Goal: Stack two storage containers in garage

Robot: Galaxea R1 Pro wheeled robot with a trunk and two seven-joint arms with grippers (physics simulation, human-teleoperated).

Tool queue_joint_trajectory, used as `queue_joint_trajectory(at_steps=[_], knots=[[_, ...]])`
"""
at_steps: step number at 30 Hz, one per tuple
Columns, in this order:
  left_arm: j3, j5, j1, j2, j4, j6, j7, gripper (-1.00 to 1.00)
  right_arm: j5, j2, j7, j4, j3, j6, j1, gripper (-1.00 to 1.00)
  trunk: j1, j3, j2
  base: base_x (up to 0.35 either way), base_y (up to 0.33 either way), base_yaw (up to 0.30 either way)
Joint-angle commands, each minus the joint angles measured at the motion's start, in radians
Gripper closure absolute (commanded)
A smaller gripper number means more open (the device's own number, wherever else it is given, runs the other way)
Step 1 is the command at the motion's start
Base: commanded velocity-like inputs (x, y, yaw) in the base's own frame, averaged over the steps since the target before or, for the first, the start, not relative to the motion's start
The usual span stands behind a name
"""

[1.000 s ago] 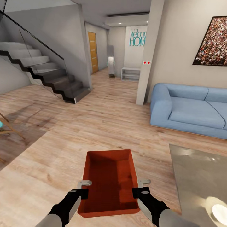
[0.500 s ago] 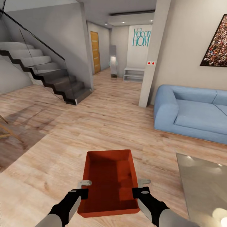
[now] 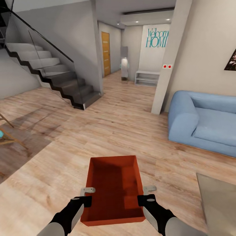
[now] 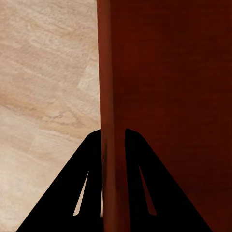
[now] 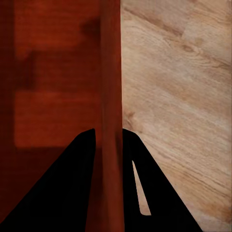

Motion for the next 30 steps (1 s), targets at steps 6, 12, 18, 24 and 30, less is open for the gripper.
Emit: queue_joint_trajectory(at_steps=[6,12,18,24,30], knots=[[0.006,-0.028,-0.001,0.001,-0.004,0.008,0.012,1.0,-0.002,-0.012,-0.014,0.014,0.008,0.007,-0.001,1.0,0.001,-0.001,-0.001,0.323,0.0,0.0],[0.006,-0.029,0.0,0.001,-0.004,0.008,0.012,1.0,-0.002,-0.012,-0.014,0.014,0.008,0.007,-0.001,1.0,0.001,-0.001,-0.001,0.323,0.0,0.0],[0.006,-0.029,0.0,0.001,-0.003,0.008,0.012,1.0,-0.002,-0.01,-0.014,0.014,0.008,0.007,-0.001,1.0,0.001,-0.001,-0.001,0.323,0.0,0.0],[0.006,-0.029,-0.001,0.001,-0.003,0.008,0.012,1.0,-0.002,-0.01,-0.014,0.014,0.008,0.007,-0.001,1.0,0.001,-0.001,-0.001,0.323,0.0,0.0],[0.006,-0.029,-0.001,0.001,-0.003,0.008,0.012,1.0,-0.002,-0.01,-0.014,0.013,0.008,0.007,-0.001,1.0,0.001,-0.001,-0.001,0.323,0.0,0.0]])
